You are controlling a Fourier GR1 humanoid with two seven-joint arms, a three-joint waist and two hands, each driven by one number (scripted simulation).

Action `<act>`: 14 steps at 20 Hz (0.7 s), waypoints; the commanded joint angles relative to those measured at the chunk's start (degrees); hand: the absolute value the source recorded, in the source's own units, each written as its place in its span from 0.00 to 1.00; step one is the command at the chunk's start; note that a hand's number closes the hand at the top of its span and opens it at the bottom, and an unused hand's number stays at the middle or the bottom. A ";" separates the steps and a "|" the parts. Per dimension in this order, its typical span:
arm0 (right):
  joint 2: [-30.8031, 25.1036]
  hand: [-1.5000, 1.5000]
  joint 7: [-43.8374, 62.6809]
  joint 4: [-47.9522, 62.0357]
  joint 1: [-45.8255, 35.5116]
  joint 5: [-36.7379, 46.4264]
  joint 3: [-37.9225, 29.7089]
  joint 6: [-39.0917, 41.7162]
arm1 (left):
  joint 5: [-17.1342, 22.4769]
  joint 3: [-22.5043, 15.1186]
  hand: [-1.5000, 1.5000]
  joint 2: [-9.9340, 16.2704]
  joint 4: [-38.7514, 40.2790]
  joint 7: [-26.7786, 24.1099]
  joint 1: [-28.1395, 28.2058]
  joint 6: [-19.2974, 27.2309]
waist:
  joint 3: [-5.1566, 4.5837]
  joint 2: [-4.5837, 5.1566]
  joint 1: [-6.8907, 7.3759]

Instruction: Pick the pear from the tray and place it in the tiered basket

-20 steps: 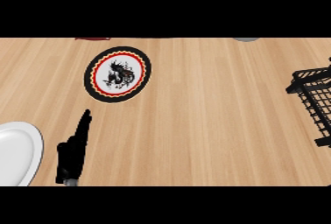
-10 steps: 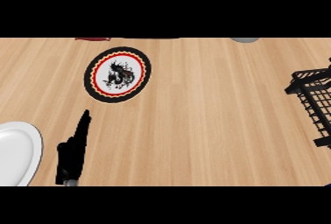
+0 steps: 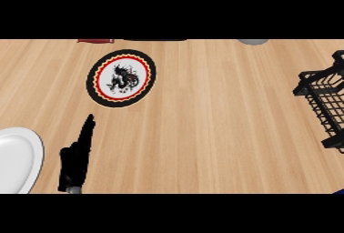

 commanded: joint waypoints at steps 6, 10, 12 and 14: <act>-0.39 0.00 -2.33 -8.32 1.75 -0.68 -1.98 -11.98 | -1.20 -0.62 0.50 -1.28 1.33 1.81 0.45 0.56 | 0.30 0.84 -0.52; -3.56 0.00 2.63 -12.19 5.07 5.30 -6.38 -15.48 | 0.00 0.93 0.50 -0.28 2.13 0.04 1.25 -0.74 | 0.25 0.79 -1.02; -2.85 0.00 5.69 -19.40 10.40 3.49 -10.49 -11.68 | 1.09 1.29 0.50 0.16 0.74 0.66 3.54 -1.53 | 0.26 0.43 -1.99; 0.31 0.00 9.14 -29.54 14.33 3.58 -11.90 -8.99 | 0.89 1.71 0.50 -0.92 1.58 -0.42 2.42 -0.44 | 0.20 0.27 -2.79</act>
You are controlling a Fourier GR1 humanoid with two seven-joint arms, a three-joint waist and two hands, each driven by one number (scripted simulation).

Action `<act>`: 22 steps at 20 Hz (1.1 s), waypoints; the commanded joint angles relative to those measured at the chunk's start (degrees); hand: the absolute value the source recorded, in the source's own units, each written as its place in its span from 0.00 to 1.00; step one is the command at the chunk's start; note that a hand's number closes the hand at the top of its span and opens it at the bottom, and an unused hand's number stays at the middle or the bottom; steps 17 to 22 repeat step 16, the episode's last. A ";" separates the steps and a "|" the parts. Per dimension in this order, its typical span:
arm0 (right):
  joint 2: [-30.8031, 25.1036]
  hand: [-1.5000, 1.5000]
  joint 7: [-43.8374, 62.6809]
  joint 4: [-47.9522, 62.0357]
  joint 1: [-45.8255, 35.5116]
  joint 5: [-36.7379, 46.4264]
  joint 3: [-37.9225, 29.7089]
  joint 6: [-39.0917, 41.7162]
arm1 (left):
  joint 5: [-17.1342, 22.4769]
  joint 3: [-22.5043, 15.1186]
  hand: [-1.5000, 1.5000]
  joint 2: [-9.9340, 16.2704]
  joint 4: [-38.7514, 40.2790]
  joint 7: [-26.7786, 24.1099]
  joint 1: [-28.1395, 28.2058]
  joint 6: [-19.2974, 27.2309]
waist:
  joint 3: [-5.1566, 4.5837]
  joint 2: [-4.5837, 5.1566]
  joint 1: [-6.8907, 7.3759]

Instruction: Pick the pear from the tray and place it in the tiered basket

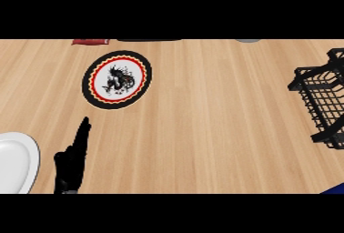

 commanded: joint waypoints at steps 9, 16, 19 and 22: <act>6.46 0.00 7.17 -33.35 22.59 -21.90 -25.54 18.50 | -0.57 0.33 0.50 -0.56 0.52 1.37 4.13 1.18 | -0.13 -0.58 -3.76; 12.13 0.00 8.34 -42.49 30.69 -44.51 -40.39 27.89 | 1.36 3.55 0.50 0.54 0.72 2.41 2.27 0.89 | -0.21 -1.21 -6.14; 12.13 0.00 8.34 -42.49 30.69 -44.51 -40.39 27.89 | 1.36 3.55 0.50 0.54 0.72 2.41 2.27 0.89 | -0.21 -1.21 -6.14; 12.13 0.00 8.34 -42.49 30.69 -44.51 -40.39 27.89 | 1.36 3.55 0.50 0.54 0.72 2.41 2.27 0.89 | -0.21 -1.21 -6.14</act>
